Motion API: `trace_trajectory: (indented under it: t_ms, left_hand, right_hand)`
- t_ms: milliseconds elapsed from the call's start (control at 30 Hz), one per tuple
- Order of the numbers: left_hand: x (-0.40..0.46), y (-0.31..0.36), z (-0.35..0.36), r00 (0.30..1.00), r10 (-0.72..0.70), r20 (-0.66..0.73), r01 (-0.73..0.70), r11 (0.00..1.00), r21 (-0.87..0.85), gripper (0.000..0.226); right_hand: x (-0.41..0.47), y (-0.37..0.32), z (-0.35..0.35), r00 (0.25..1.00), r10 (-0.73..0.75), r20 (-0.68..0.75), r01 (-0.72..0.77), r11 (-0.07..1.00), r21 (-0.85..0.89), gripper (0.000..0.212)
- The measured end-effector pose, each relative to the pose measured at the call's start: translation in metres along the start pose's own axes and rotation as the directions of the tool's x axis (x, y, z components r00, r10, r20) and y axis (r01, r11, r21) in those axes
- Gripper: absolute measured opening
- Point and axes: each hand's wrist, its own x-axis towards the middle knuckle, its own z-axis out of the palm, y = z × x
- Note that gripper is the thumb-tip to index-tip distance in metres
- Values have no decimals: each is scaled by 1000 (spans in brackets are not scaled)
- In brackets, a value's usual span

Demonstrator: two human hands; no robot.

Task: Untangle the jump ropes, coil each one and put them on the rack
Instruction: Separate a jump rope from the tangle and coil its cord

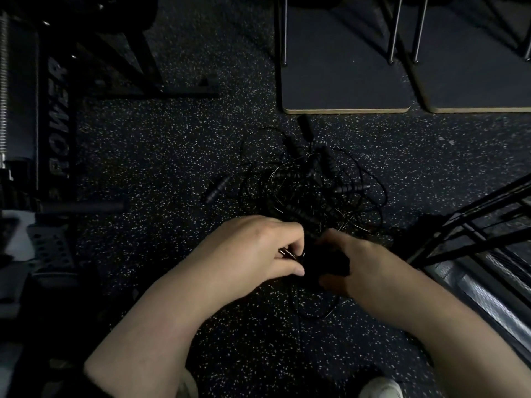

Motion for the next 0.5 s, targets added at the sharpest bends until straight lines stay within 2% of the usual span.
trace_trajectory:
  t_ms: [100,167,233,300,400,433,500]
  left_hand:
    - [-2,-6,-4,998,-40,47,44,995,-84,28]
    - [-2,-11,-5,997,-48,56,57,983,-173,33]
    - [-2,-17,-7,996,-51,70,73,924,-374,36]
    - [0,-22,-10,995,14,102,44,839,-542,37]
    - [8,-28,-6,993,36,111,43,768,-639,20]
    - [10,-29,-3,995,27,92,44,725,-688,14]
    - [11,-37,10,996,-88,12,65,630,-774,22]
  right_hand:
    - [-2,1,-1,979,-107,171,99,994,55,46]
    - [-4,1,-4,943,-175,282,128,976,177,40]
    - [-6,0,-6,898,-264,353,130,924,359,29]
    - [-9,1,-7,851,-347,394,108,851,514,28]
    - [-12,1,-7,821,-444,360,79,712,698,31]
    - [-13,0,-7,825,-474,308,93,651,753,32]
    - [-12,1,-9,845,-515,141,182,525,831,29]
